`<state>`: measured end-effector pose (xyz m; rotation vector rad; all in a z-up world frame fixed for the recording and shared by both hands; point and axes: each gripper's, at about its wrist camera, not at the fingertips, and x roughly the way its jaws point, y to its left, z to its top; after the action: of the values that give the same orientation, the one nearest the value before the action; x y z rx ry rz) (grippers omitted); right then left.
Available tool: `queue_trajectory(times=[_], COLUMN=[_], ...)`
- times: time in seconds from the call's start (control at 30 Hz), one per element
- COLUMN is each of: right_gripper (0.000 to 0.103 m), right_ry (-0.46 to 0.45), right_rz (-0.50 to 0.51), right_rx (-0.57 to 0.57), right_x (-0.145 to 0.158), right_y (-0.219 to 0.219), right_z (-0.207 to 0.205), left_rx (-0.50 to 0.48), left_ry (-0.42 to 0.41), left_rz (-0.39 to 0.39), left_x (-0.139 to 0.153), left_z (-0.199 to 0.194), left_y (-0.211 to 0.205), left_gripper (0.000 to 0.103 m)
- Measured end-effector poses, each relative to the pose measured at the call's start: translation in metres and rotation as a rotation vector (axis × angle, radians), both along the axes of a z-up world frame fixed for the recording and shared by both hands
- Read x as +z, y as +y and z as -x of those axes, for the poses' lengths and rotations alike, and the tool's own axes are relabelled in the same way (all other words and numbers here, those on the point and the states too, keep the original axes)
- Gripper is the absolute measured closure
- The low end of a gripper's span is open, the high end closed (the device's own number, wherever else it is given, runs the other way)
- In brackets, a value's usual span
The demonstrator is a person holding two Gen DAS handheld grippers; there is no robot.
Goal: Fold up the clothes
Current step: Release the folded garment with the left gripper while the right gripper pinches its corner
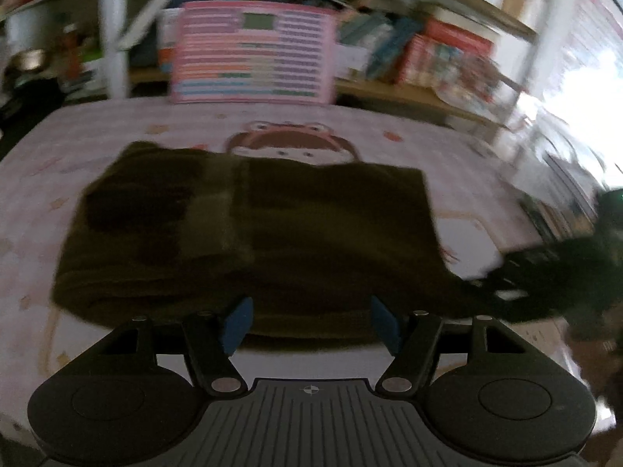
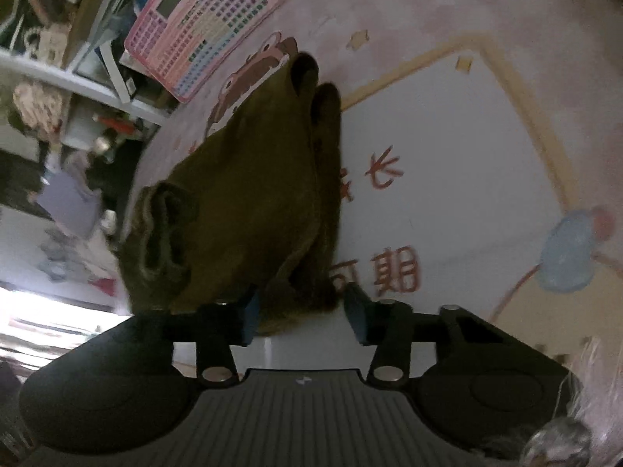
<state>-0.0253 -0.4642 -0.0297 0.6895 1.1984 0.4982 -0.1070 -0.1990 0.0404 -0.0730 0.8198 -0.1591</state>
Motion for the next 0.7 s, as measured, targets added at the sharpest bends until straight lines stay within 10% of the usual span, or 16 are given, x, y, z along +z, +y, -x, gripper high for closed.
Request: queue_trajectory(times=[0.1,0.43,0.53,0.7], right_gripper=[0.088,0.092,0.092,0.084], right_ry=[0.044,-0.029,-0.038,-0.045], right_rz=[-0.031,-0.1,-0.092,-0.091], right_rx=[-0.013,0.025,0.033,0.029], right_x=[-0.005,0.029,0.031,0.029], right_y=[0.004,0.006,0.007,0.005], right_z=[-0.01,-0.016,-0.015,-0.017], left_rx=[-0.117,-0.411,-0.467,-0.487], left_ry=[-0.013,-0.159,-0.199,-0.163], left_rz=[-0.093,-0.495,-0.559,-0.553], left_x=[-0.003,-0.025,-0.031,-0.038], left_z=[-0.003,-0.014,-0.016,-0.023], left_y=[-0.026,-0.114,-0.127,-0.126], left_gripper=[0.034,0.038,0.073,0.096])
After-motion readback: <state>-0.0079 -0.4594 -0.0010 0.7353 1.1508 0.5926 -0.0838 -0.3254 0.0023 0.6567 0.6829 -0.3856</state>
